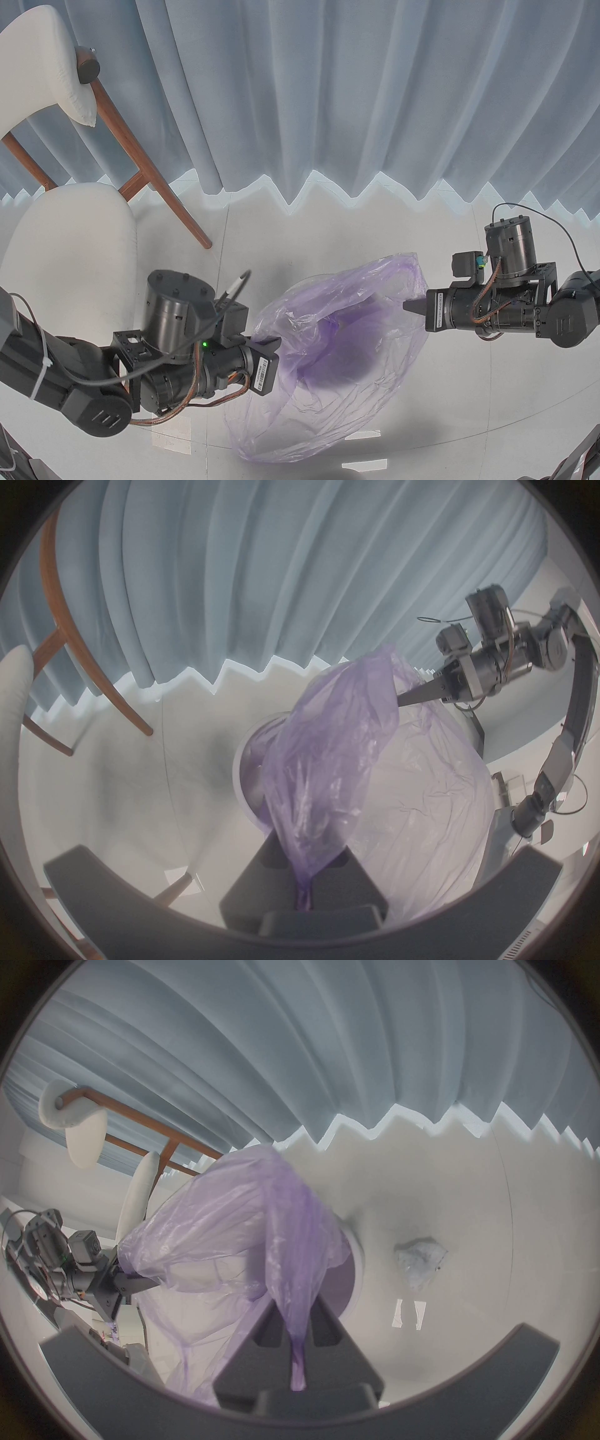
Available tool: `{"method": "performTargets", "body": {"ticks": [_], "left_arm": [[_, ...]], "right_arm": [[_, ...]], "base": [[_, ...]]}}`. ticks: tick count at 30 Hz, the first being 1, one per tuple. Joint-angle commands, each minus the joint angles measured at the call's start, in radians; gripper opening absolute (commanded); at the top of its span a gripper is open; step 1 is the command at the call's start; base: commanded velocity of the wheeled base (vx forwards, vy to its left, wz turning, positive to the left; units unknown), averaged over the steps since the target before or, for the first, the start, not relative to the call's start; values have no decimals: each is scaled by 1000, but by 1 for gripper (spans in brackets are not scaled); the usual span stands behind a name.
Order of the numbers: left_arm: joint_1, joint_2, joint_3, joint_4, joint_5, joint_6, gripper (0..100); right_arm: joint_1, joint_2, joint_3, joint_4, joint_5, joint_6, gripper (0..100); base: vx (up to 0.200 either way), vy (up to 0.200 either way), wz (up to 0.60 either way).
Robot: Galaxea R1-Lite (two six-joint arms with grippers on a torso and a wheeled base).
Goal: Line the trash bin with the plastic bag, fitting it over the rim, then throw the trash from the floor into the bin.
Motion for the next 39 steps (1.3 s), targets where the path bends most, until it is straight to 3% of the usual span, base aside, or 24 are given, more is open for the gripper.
{"method": "performTargets", "body": {"ticks": [1, 6, 13, 14, 17, 26, 33, 39], "left_arm": [[52, 53, -84, 41, -28, -20, 0], [88, 116, -182, 21, -40, -121, 0], [128, 173, -196, -42, -103, -212, 0], [117, 184, -198, -71, -100, -276, 0], [112, 194, -247, -68, -86, -344, 0], [169, 322, -400, -60, -83, -368, 0], [210, 374, -575, 133, -93, -400, 0], [213, 423, -618, 162, -83, -416, 0]], "right_arm": [[-83, 63, 68, -83, 41, -36, 0], [-112, 142, 33, -172, 43, -30, 0], [-115, 202, -9, -193, 87, -19, 0], [-115, 215, -24, -195, 86, -7, 0], [-116, 239, -53, -209, 86, 26, 0], [-193, 366, -193, -267, 83, 44, 0], [-250, 448, -340, -256, 83, 44, 0], [-251, 503, -388, -267, 77, 38, 0]], "base": [[0, 0, 0], [0, 0, 0], [0, 0, 0], [0, 0, 0], [0, 0, 0], [0, 0, 0], [0, 0, 0], [0, 0, 0]]}}
